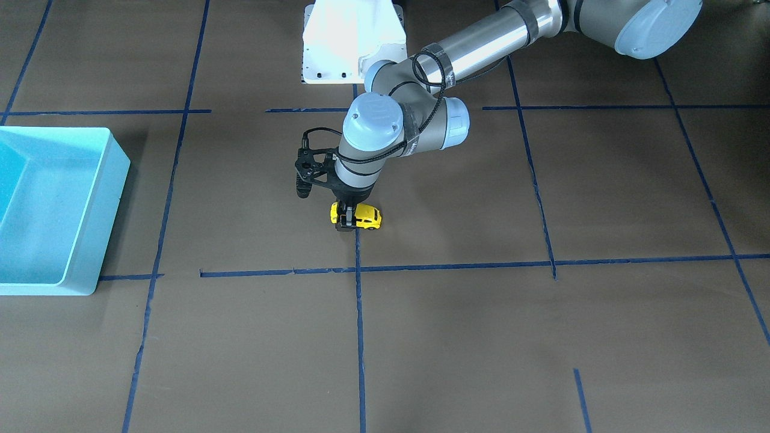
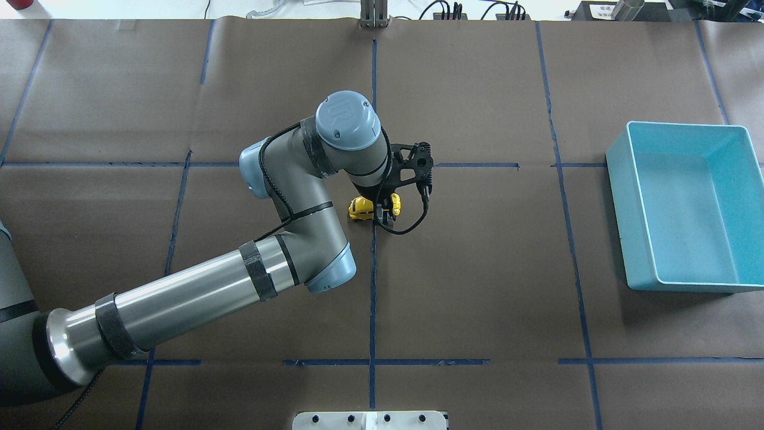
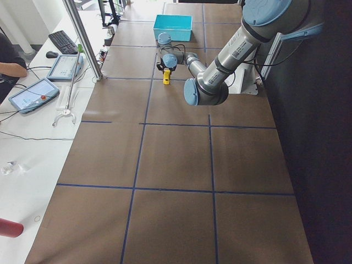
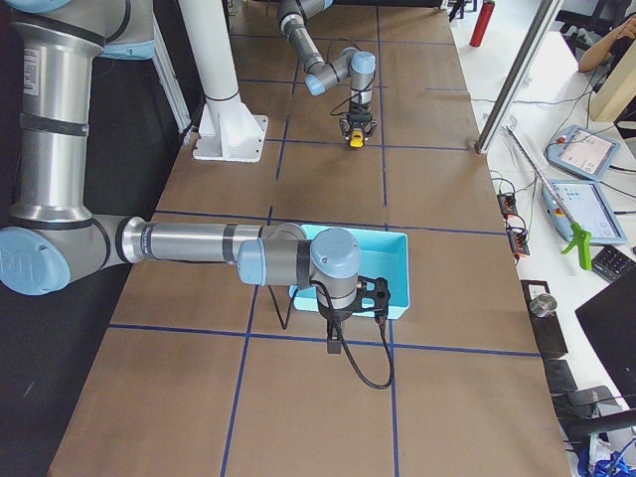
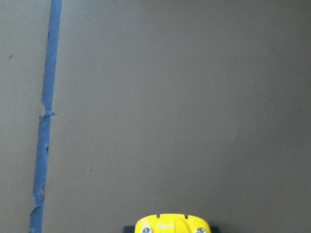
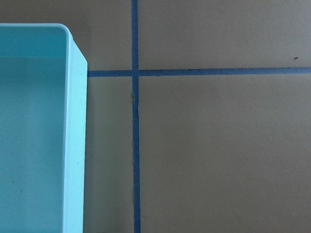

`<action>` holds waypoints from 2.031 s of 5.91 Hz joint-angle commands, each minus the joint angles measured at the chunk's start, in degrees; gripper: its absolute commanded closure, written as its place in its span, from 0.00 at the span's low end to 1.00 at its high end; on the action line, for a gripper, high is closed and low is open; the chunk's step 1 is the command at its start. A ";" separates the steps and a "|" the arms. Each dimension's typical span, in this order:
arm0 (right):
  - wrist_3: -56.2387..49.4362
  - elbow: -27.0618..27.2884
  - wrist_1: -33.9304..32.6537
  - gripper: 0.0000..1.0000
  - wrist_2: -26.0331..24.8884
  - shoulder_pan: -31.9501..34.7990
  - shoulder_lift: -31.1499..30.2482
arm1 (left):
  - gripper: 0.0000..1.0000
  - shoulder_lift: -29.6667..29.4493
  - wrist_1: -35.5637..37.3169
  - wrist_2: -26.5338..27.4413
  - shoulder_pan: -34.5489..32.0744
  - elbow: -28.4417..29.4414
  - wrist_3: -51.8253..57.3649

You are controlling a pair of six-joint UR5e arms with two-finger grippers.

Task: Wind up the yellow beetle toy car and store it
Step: 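Drag the car backward along the table with the left gripper to wind it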

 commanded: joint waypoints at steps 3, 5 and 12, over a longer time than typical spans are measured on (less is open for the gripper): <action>0.02 0.00 -0.01 0.00 0.00 0.00 0.00 | 1.00 0.97 -0.22 0.03 0.06 -0.41 -0.02; 0.02 0.00 -0.01 0.00 0.00 0.00 0.00 | 1.00 1.58 -0.31 0.03 0.06 -0.50 -0.02; 0.02 0.00 -0.01 0.00 0.00 0.00 0.00 | 1.00 7.20 -0.66 0.03 -0.29 -5.94 0.16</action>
